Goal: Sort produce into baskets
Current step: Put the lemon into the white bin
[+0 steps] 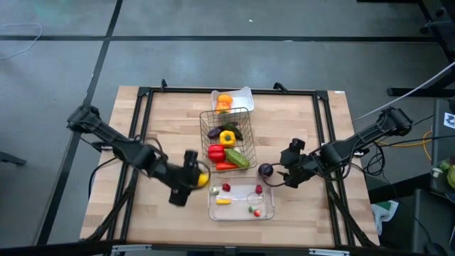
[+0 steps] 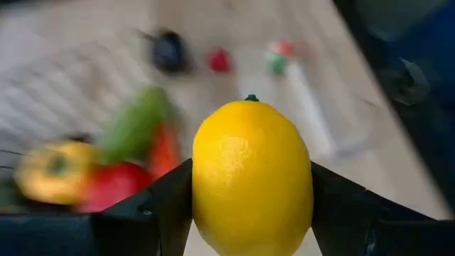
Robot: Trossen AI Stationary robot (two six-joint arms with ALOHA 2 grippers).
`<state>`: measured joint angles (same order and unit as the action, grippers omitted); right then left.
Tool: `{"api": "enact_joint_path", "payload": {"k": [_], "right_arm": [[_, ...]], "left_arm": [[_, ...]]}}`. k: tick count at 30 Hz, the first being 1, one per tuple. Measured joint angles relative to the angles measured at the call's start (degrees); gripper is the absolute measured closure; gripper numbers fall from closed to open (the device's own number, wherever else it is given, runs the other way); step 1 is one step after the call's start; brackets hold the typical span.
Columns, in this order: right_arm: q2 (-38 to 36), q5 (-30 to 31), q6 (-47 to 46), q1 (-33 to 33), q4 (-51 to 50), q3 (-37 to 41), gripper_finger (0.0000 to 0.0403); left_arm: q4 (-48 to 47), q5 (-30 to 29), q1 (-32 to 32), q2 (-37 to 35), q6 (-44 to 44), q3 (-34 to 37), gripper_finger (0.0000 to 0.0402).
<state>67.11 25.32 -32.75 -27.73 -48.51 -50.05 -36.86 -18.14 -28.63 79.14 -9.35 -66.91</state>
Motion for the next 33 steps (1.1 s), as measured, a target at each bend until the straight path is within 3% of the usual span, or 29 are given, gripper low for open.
{"api": "enact_joint_path", "payload": {"k": [6, 11, 17, 23, 33], "right_arm": [[0.0, 0.0, 1.0, 0.0, 5.2, 2.4, 0.0017], [0.0, 0.4, 1.5, 0.0, 5.7, 2.8, 0.0017], [0.0, 0.6, 1.5, 0.0, 5.8, 2.8, 0.0017], [0.0, 0.7, 1.5, 0.0, 7.0, 2.8, 0.0017], [0.0, 0.7, 1.5, 0.0, 8.2, 2.8, 0.0017]], "left_arm": [[2.0, -12.9, 7.7, -4.1, 10.4, 0.0, 0.0171], [10.2, -15.0, 18.7, -3.6, 17.5, 0.0, 0.0171], [21.5, -14.1, 32.9, -0.5, 21.7, 0.0, 0.0171], [27.3, -3.8, 45.2, 5.3, 15.0, 0.0, 0.0171], [27.2, -1.3, 55.1, 15.4, 1.5, 0.0, 0.0171]]}}
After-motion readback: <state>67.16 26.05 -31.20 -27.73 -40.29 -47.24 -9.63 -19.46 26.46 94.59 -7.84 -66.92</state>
